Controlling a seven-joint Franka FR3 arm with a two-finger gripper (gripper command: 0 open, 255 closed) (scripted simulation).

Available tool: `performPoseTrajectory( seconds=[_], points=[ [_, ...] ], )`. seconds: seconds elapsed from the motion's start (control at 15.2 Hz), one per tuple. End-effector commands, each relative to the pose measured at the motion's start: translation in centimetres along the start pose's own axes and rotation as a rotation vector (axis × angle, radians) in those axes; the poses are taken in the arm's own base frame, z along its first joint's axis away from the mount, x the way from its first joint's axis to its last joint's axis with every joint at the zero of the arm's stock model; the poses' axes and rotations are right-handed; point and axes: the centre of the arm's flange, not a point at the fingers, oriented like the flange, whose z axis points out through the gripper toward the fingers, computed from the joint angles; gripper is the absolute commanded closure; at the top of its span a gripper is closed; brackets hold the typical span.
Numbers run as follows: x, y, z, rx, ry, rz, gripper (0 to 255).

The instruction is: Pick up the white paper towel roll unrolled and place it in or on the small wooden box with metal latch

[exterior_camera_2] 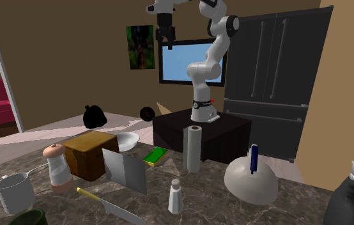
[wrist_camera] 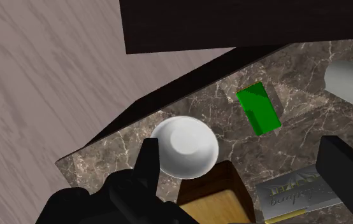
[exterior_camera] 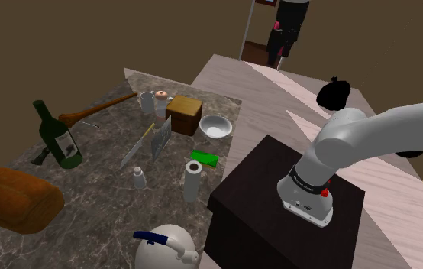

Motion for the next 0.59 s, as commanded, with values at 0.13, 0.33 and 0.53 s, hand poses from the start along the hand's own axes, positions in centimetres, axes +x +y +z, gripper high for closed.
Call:
performPoseTrajectory(
  seconds=[0.13,0.33,0.53],
  points=[
    [0.4,-1.8,1.8,0.006,0.002,0.003,0],
    [1.0,-4.5,4.5,0.014,0.005,0.008,0],
    [1.7,-7.2,7.2,0.022,0.008,0.012,0]
  ],
)
